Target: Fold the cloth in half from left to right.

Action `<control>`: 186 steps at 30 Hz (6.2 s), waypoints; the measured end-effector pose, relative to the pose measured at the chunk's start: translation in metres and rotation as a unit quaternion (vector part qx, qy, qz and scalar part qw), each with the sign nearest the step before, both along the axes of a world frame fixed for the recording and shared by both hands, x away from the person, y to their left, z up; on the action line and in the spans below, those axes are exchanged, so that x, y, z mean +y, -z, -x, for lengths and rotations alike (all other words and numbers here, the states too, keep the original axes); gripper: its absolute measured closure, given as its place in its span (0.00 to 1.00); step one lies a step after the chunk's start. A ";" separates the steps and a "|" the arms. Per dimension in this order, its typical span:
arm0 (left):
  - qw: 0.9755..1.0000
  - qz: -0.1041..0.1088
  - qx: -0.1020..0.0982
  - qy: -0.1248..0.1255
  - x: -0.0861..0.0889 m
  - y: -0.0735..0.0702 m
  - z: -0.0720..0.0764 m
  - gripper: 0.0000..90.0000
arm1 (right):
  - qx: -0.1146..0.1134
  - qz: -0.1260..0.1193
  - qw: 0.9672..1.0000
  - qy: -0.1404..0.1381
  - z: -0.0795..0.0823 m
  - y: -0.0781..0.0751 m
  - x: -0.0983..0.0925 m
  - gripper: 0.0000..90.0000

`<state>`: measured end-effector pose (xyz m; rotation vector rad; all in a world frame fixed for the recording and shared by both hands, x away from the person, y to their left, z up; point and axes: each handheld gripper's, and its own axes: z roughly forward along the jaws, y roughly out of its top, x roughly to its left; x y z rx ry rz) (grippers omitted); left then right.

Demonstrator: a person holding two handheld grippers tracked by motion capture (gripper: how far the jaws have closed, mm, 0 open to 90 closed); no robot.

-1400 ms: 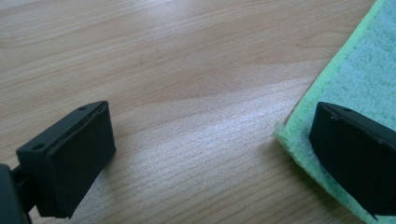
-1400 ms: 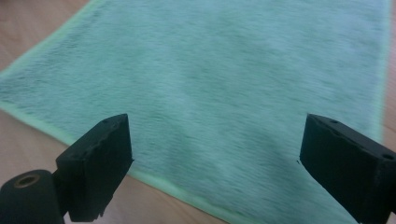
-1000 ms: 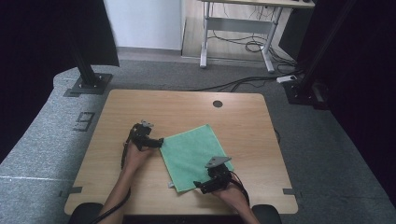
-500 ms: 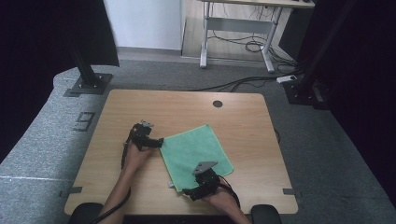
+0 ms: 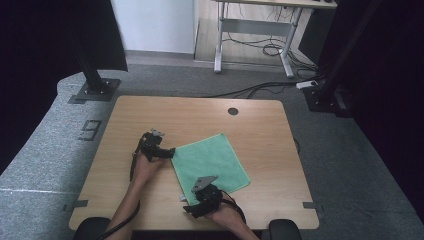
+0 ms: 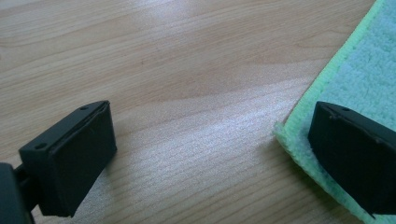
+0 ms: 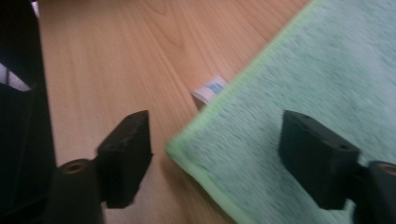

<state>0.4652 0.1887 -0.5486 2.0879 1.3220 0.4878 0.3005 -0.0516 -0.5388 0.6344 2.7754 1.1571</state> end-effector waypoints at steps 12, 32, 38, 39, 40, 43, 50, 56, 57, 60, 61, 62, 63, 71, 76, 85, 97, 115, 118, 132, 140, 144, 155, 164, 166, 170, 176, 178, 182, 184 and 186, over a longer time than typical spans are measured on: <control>1.000 0.005 -0.011 0.017 0.000 -0.001 0.003 0.11 | -0.020 0.039 0.999 -0.008 0.006 -0.004 -0.001 0.88; 0.995 0.071 0.000 0.067 0.006 -0.004 0.018 0.97 | -0.005 0.024 0.999 -0.029 0.005 -0.011 0.011 0.93; 0.996 0.071 0.001 0.053 0.020 -0.010 0.023 0.98 | -0.015 0.017 0.999 -0.043 0.008 -0.021 0.021 0.93; 0.996 0.075 0.000 0.053 0.021 -0.012 0.024 0.98 | -0.015 0.017 0.999 -0.043 0.008 -0.021 0.021 0.93; 0.995 0.078 -0.003 0.054 0.022 -0.015 0.024 0.98 | -0.020 0.014 0.999 -0.041 0.008 -0.025 0.019 0.93; 0.995 0.082 -0.009 0.058 0.020 -0.022 0.023 0.98 | -0.021 0.011 0.999 -0.037 0.008 -0.029 0.016 0.93; 0.993 0.090 -0.021 0.069 0.008 -0.035 0.018 0.98 | -0.027 -0.001 0.999 -0.019 0.007 -0.037 0.000 0.93; 0.993 0.086 -0.030 0.082 -0.011 -0.042 0.009 0.98 | -0.032 -0.006 0.999 0.001 0.004 -0.040 -0.018 0.93; 0.992 0.085 -0.031 0.084 -0.015 -0.043 0.007 0.98 | -0.032 -0.006 0.999 0.003 0.003 -0.040 -0.020 0.93; 0.992 0.083 -0.035 0.087 -0.024 -0.044 0.004 0.98 | -0.032 -0.007 0.999 0.019 0.001 -0.039 -0.033 0.93; 0.992 0.083 -0.035 0.088 -0.027 -0.044 0.002 0.98 | -0.032 -0.007 0.999 0.019 0.001 -0.039 -0.033 0.93; 0.992 0.081 -0.035 0.090 -0.030 -0.045 0.001 0.98 | -0.032 -0.007 0.999 0.023 0.000 -0.038 -0.036 0.93; 0.992 0.081 -0.035 0.091 -0.033 -0.045 0.000 0.98 | -0.031 -0.007 0.999 0.028 -0.001 -0.037 -0.040 0.93; 0.991 0.078 -0.038 0.102 -0.052 -0.045 -0.007 0.98 | -0.030 -0.008 0.998 0.052 -0.004 -0.034 -0.062 0.93; 0.990 0.074 -0.041 0.109 -0.065 -0.045 -0.012 0.98 | -0.030 -0.009 0.997 0.064 -0.005 -0.034 -0.073 0.93; 0.989 0.073 -0.044 0.118 -0.084 -0.046 -0.019 0.98 | -0.031 -0.013 0.996 0.082 -0.007 -0.035 -0.089 0.93; 0.988 0.069 -0.046 0.131 -0.108 -0.046 -0.027 0.98 | -0.030 -0.022 0.994 0.106 -0.008 -0.036 -0.108 0.93; 0.987 0.053 -0.037 0.145 -0.135 -0.039 -0.041 0.98 | -0.024 -0.002 0.991 0.134 -0.014 -0.027 -0.123 0.93; 0.988 0.053 -0.032 0.144 -0.139 -0.035 -0.043 0.98 | -0.020 0.001 0.990 0.139 -0.016 -0.025 -0.126 0.93; 0.988 0.044 -0.028 0.147 -0.153 -0.030 -0.050 0.97 | -0.011 0.012 0.988 0.153 -0.021 -0.018 -0.133 0.91; 0.988 0.045 -0.041 0.141 -0.155 -0.030 -0.051 0.76 | -0.015 0.009 0.986 0.168 -0.022 -0.019 -0.136 0.82; 0.989 0.039 -0.055 0.135 -0.154 -0.036 -0.050 0.63 | -0.023 0.006 0.984 0.177 -0.023 -0.021 -0.140 0.75; 0.989 0.040 -0.079 0.122 -0.145 -0.057 -0.046 0.38 | -0.036 0.004 0.977 0.210 -0.029 -0.026 -0.153 0.64; 0.987 0.040 -0.056 0.145 -0.134 -0.046 -0.020 0.29 | -0.034 0.014 0.976 0.216 -0.043 -0.022 -0.156 0.52; 0.987 0.037 -0.051 0.151 -0.131 -0.043 -0.012 0.27 | -0.031 0.021 0.976 0.216 -0.047 -0.018 -0.155 0.49; 0.986 0.037 -0.048 0.159 -0.124 -0.037 0.009 0.24 | -0.026 0.042 0.975 0.216 -0.055 -0.011 -0.156 0.45; 0.985 0.031 -0.039 0.167 -0.120 -0.025 0.038 0.20 | -0.020 0.053 0.976 0.209 -0.058 -0.003 -0.160 0.41; 0.985 0.025 -0.036 0.166 -0.119 -0.020 0.044 0.19 | -0.020 0.053 0.977 0.205 -0.058 -0.002 -0.160 0.40; 0.987 0.008 -0.032 0.159 -0.120 -0.009 0.052 0.17 | -0.021 0.054 0.978 0.198 -0.057 -0.001 -0.159 0.40; 0.988 -0.001 -0.030 0.153 -0.119 -0.004 0.053 0.17 | -0.020 0.052 0.979 0.197 -0.056 0.000 -0.158 0.40; 0.988 0.005 -0.028 0.150 -0.118 -0.001 0.052 0.16 | -0.018 0.051 0.979 0.195 -0.055 0.000 -0.157 0.40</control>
